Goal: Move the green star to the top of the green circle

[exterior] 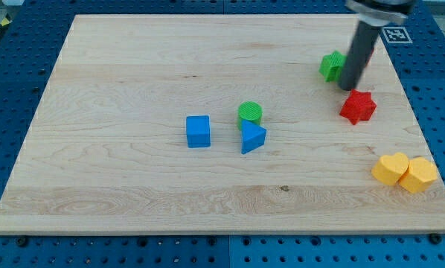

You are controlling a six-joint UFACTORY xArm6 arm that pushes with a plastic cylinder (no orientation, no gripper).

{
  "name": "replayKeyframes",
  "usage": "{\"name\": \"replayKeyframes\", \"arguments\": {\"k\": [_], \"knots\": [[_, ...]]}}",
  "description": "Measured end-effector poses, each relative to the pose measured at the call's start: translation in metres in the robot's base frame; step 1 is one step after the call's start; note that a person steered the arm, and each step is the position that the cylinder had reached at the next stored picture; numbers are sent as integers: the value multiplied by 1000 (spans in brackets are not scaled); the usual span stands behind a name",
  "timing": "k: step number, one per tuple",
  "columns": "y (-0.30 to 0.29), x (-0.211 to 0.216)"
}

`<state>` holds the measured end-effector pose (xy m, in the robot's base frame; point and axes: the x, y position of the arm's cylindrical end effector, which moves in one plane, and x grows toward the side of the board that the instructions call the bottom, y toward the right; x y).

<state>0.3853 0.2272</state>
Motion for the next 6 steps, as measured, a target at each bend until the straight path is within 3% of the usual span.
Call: {"name": "replayKeyframes", "arguments": {"k": [2,4,6], "knots": [[-2,-23],[-77,-63],[-158,-35]]}}
